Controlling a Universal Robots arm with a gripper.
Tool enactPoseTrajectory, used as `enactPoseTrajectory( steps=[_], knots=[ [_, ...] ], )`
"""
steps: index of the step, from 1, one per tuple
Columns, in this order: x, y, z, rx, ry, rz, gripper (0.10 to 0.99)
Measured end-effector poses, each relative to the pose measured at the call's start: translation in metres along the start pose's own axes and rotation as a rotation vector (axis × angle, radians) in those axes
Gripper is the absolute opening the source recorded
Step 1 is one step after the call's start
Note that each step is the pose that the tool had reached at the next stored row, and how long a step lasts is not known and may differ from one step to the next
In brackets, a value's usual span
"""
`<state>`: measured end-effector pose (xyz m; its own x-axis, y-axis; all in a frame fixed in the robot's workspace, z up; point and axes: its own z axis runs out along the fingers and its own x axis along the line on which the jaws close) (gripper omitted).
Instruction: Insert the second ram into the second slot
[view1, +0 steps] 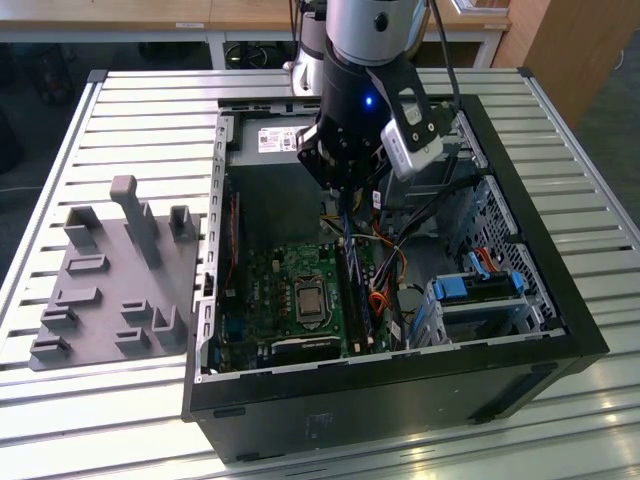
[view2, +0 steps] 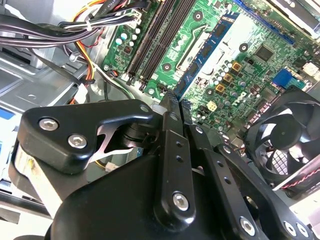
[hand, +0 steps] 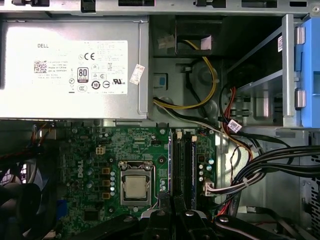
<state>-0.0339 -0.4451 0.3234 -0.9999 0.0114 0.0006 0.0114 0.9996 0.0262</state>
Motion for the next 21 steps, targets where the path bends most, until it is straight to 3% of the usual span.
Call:
enactPoseTrajectory(
  steps=[21],
  knots=[
    [0.0000, -0.0001, 0.0038, 0.000, 0.0000, 0.000, 0.137]
  ],
)
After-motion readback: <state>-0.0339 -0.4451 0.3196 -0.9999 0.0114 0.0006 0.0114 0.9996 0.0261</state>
